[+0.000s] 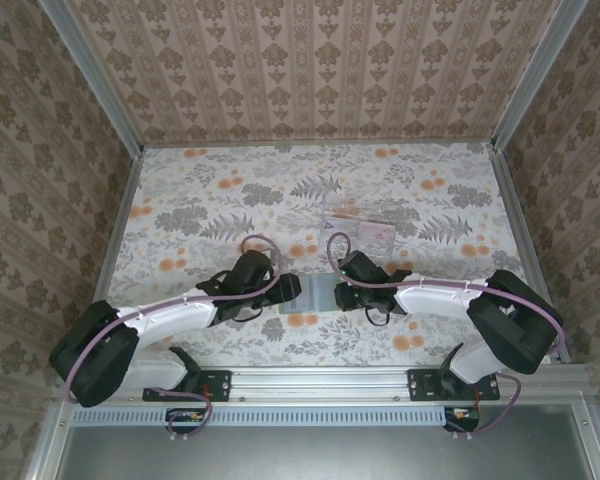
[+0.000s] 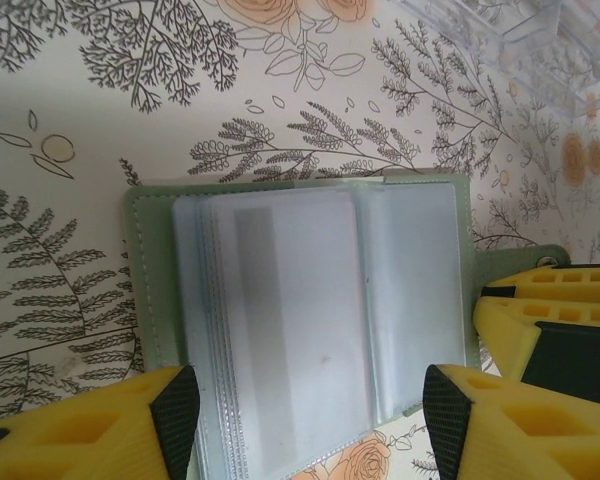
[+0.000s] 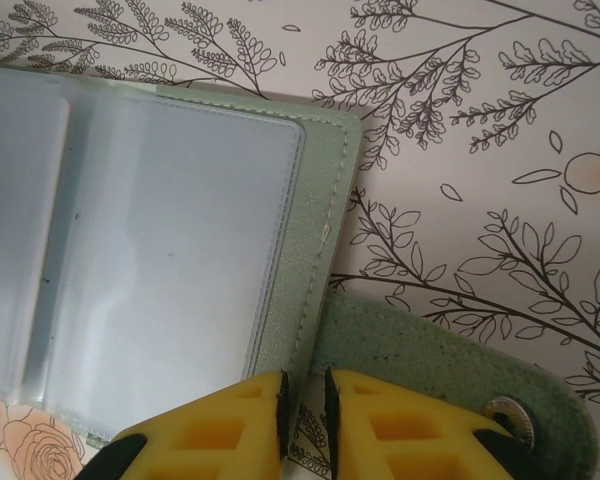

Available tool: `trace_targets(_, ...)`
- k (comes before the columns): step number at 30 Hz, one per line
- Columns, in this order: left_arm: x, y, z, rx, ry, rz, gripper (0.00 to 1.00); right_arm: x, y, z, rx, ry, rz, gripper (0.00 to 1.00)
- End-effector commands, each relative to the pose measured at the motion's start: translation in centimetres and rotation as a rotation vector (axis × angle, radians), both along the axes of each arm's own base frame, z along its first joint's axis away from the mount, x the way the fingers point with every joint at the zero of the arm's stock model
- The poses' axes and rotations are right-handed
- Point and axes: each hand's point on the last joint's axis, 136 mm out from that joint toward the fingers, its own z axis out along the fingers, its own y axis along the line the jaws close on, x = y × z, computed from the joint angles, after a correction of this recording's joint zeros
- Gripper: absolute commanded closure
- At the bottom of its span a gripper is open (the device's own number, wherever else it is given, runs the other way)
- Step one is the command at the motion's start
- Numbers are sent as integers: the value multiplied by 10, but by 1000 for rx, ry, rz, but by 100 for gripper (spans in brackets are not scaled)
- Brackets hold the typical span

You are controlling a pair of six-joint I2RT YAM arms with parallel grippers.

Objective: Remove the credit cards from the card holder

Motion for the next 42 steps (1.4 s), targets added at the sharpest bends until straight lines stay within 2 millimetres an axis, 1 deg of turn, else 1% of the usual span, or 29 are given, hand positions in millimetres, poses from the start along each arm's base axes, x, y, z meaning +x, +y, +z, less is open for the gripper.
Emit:
trace_targets(1, 3, -14, 10, -42, -7, -21, 37, -4, 2, -7, -3, 32, 1, 79)
trace_targets(3, 3, -14, 7, -37, -2, -22, 37, -5, 3, -10, 5, 43, -4, 79)
trace_targets(10, 1, -17, 0, -31, 13, -35, 38, -5, 3, -9, 8, 43, -8, 79)
trace_targets(20, 1, -25, 0, -39, 13, -58, 42, -6, 3, -13, 0, 56, -5, 79)
trace_targets(28, -1, -20, -9, -7, 34, -47, 42, -7, 3, -12, 1, 55, -4, 78)
trace_targets(35, -1, -11, -8, 24, 18, -24, 41, -7, 3, -13, 1, 61, -2, 78)
trace_targets(42, -2, -16, -12, 20, 31, -40, 41, -8, 3, -14, 3, 64, -4, 78)
